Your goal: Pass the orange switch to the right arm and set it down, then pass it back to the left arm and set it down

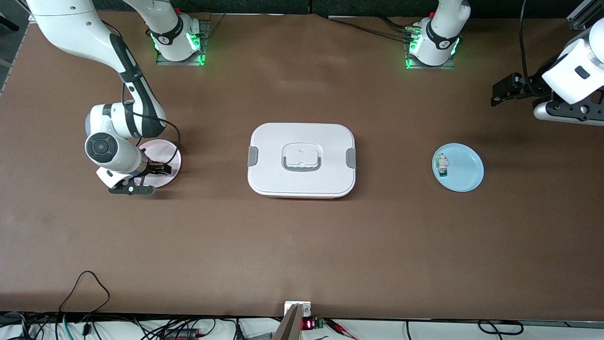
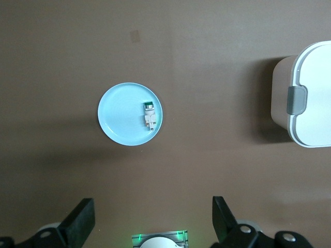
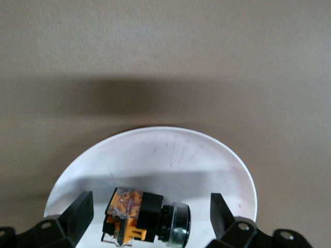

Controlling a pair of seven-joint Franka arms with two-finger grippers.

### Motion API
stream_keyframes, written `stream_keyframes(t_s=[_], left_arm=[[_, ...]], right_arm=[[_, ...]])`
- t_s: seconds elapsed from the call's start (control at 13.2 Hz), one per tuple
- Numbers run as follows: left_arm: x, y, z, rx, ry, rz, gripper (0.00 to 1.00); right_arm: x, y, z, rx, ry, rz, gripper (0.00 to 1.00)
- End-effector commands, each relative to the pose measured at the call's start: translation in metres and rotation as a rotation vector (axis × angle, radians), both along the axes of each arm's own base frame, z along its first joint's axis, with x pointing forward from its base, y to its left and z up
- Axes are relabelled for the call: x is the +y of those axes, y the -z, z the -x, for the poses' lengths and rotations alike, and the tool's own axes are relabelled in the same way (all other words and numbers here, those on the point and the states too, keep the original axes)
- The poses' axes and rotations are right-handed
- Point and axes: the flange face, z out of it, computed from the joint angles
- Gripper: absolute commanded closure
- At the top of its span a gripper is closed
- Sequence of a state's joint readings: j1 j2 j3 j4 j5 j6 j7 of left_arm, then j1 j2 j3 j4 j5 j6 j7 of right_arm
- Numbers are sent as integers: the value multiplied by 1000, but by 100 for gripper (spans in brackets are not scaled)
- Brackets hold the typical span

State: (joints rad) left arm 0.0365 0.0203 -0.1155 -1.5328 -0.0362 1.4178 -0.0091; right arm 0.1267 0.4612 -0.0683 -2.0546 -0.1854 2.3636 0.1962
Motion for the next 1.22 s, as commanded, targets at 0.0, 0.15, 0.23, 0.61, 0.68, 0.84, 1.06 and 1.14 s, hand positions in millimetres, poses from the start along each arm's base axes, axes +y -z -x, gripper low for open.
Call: stream_keyframes(t_s=[0.0,0.15,0.23,0.61,0.68,0.84,1.06,1.14], left_arm=[[2,-5,-3,-5,20,20,0],[1,-5,-3,-5,21,20,0],[2,-5,-3,-5,20,20,0],[2,-5,-3,-5,20,20,0],[2,-5,-3,-5,20,20,0],[2,-5,-3,-5,20,20,0],[2,-5,-3,-5,20,20,0],[2,-5,-3,-5,20,20,0]], right_arm=[[1,3,11,-2,6,-1,0],[1,3,15,5,3,1,0],[1,5,17,9,3,1,0],[-2,15,27,30,10,0,0],[-1,16,28,33,8,0,0],[-2,16,29,33,9,0,0],[-3,17,29,35,11,1,2],[-2,16,28,32,6,0,8]])
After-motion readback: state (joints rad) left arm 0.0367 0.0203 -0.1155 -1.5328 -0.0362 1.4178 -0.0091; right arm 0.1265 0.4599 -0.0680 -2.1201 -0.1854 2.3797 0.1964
